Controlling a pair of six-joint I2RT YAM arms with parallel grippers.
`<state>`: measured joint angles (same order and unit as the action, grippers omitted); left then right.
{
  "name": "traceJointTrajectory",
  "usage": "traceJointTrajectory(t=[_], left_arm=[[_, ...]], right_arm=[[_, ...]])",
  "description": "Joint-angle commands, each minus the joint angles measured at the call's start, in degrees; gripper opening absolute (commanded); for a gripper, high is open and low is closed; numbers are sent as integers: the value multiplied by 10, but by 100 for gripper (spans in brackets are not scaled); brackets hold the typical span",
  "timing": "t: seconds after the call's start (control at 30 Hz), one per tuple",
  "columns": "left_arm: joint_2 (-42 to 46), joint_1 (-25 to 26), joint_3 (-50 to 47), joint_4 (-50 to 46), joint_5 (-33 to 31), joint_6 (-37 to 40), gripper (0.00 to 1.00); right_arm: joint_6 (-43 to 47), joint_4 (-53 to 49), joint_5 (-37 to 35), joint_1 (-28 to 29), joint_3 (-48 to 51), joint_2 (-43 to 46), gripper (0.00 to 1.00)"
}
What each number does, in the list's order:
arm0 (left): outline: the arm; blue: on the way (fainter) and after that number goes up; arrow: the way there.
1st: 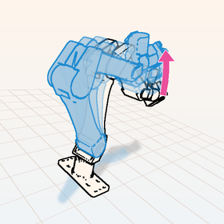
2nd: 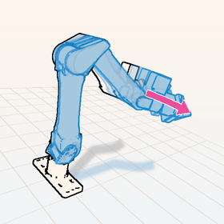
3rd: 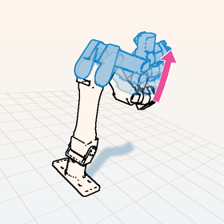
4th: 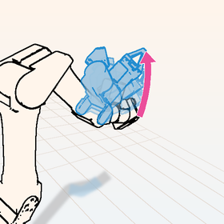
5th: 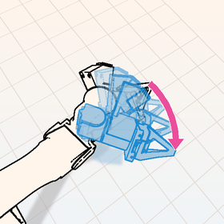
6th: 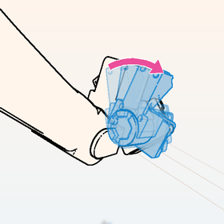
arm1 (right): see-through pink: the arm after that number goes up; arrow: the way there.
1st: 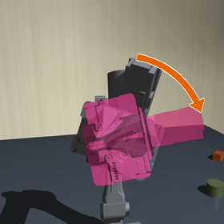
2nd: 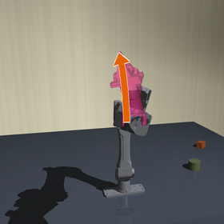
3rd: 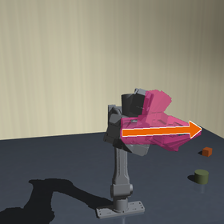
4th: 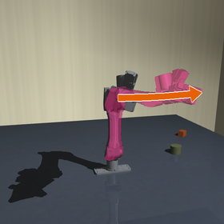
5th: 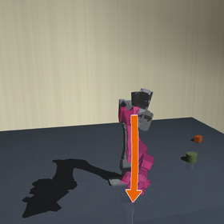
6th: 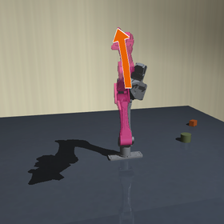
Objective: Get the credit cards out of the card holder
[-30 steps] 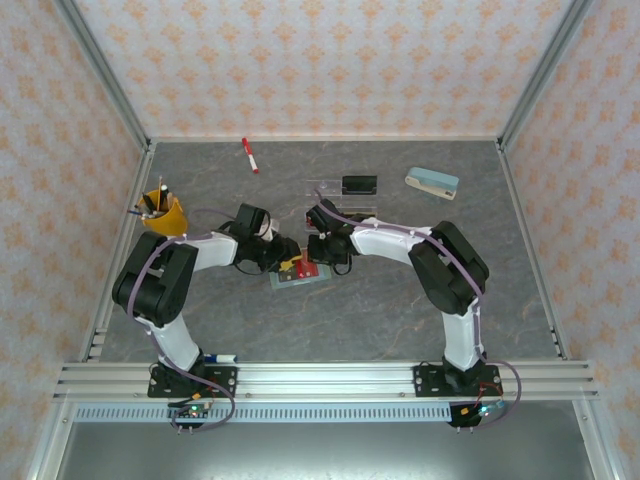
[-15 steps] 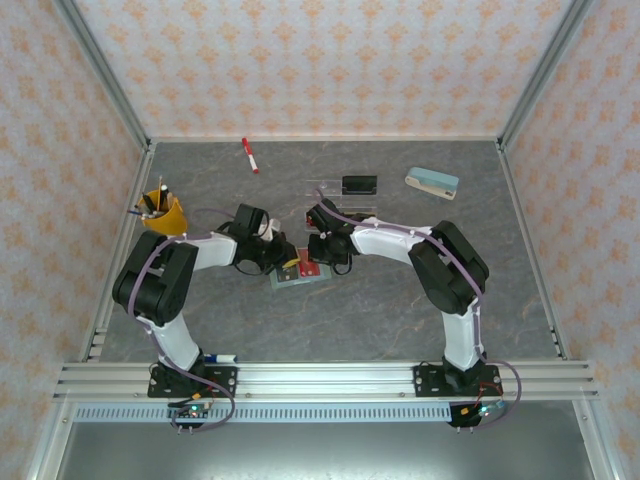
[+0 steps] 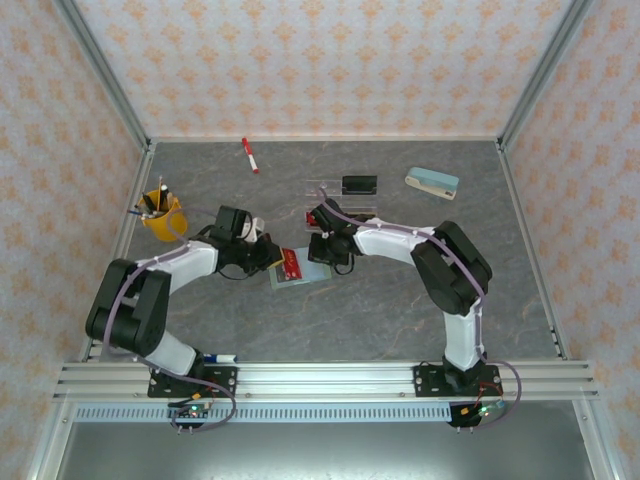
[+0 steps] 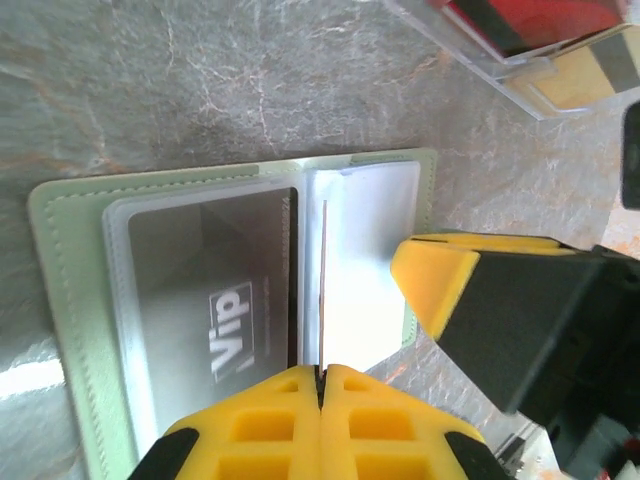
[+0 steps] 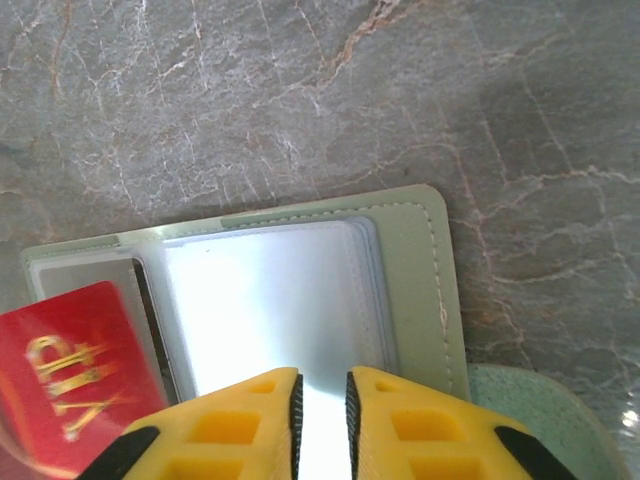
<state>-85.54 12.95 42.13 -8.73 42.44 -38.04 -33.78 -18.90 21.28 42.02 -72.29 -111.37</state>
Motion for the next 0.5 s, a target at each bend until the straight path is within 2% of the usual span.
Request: traceJointTrajectory(t=[0.0,0.13,0.23,0.37,0.47], left_arm=[[62,-4,13,-91,-67,62,0],[118,1,36,-122,-91,86,0],[146,24,68,-149,-137,122,0],[140,64,126,-168,-184,180,0],[105,85,178,-168,-198,227,0]], right_arm=[[5,28,21,-7,13,58,26],[7,57,42,-14,22,110,37],[7,61,45,-27,33,146,44],[9,61,42,-60,63,192,54],[11,56,32,-98,91,223,58]])
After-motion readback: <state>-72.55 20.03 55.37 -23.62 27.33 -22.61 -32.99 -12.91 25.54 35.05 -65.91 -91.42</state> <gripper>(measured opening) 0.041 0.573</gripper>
